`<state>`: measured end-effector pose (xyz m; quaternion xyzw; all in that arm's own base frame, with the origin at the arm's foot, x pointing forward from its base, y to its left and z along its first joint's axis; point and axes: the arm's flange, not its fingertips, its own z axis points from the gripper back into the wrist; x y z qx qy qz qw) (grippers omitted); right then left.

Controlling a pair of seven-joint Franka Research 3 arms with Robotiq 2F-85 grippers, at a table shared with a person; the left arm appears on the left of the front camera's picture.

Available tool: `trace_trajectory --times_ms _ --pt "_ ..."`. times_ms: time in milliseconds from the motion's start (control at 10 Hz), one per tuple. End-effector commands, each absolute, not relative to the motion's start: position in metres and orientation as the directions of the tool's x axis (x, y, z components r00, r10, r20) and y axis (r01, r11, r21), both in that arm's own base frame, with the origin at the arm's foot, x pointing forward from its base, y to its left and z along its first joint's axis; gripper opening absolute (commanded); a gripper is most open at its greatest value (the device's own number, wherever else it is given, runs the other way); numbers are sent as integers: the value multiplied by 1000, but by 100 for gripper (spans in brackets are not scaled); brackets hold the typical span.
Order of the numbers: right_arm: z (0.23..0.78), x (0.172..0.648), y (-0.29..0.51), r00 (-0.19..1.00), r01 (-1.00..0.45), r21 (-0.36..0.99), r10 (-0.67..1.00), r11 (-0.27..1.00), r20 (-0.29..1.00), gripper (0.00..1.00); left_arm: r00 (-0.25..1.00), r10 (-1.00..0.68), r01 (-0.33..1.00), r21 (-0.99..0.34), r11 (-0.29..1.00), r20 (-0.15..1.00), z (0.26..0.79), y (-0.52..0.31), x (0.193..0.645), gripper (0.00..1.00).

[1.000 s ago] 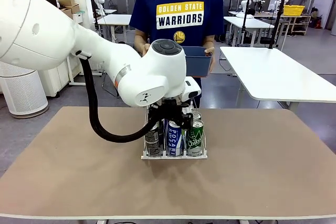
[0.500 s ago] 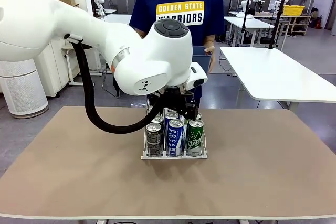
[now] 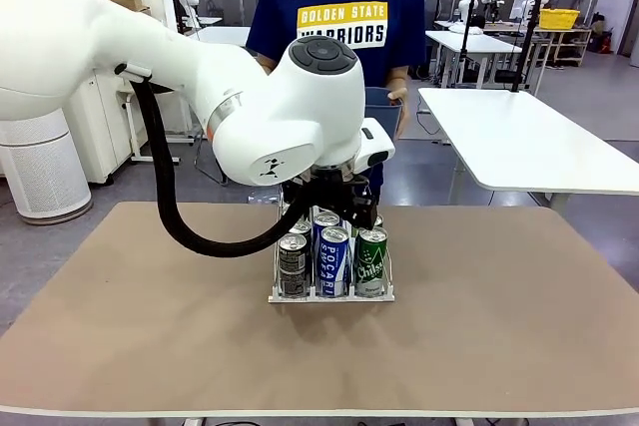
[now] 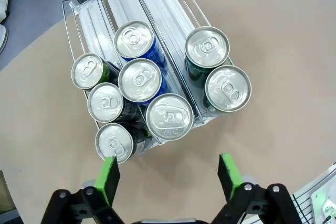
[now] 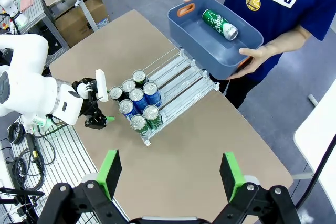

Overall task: Fill the beverage cans into the dispenser.
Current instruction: Place the picked Ionic drink in the line of the Automatic Can Dispenser with the same cans.

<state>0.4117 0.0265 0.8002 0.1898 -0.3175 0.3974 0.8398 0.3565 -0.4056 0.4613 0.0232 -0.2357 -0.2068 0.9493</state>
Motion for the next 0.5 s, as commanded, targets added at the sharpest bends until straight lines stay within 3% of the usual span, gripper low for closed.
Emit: trace_trajectory --times_ms 0,400 --pt "800 411 27 481 -789 66 547 611 685 100 804 -413 388 148 910 428 463 -407 360 100" --pt "800 411 27 481 -789 66 547 611 685 100 804 -413 388 148 910 428 463 -407 360 100"
